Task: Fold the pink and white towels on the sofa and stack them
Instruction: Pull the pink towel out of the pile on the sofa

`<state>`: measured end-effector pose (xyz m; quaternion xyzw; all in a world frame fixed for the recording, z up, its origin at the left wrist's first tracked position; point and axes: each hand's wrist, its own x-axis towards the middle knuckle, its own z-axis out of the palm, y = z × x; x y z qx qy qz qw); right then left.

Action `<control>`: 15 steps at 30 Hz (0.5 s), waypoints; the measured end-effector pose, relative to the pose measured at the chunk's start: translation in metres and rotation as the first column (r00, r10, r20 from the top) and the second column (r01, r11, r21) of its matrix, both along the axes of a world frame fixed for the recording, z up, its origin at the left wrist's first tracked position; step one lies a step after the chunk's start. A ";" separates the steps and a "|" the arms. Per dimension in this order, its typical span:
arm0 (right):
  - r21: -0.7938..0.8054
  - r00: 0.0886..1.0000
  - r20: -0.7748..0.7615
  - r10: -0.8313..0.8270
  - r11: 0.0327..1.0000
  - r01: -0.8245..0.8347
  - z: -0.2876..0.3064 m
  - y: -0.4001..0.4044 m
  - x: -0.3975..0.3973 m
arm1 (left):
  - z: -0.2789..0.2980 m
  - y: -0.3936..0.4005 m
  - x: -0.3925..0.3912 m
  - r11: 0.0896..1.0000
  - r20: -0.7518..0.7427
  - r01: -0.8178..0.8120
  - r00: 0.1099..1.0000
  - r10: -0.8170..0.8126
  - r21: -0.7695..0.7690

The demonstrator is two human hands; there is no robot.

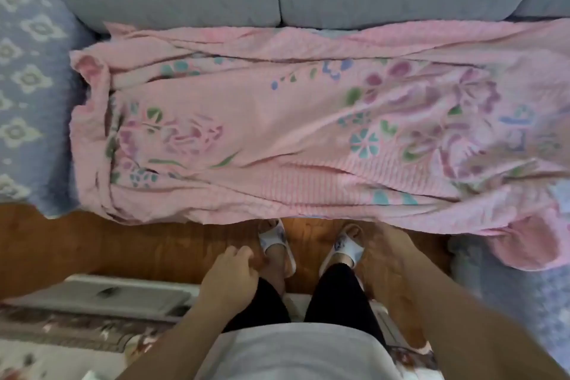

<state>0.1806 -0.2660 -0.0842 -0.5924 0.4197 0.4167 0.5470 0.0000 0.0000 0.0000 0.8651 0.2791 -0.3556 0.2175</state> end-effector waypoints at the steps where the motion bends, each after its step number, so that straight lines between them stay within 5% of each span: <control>1: 0.025 0.989 -0.053 -0.140 0.990 0.141 -0.006 0.003 0.003 | -0.007 0.008 -0.003 1.000 0.023 -0.010 1.000 0.010 -0.008; 6: -0.011 0.876 -0.084 -0.475 0.879 0.476 -0.049 -0.001 0.030 | -0.016 0.034 -0.013 1.000 0.016 -0.022 1.000 0.022 -0.016; 12: 0.043 0.758 -0.079 -0.647 0.758 0.651 0.037 0.018 0.022 | 0.006 0.021 -0.002 0.967 -0.004 0.217 0.976 -0.219 -0.132; 15: 0.159 0.660 -0.048 -0.750 0.647 0.746 0.084 0.011 -0.002 | 0.023 -0.009 0.025 0.943 0.072 0.182 0.983 -0.168 -0.278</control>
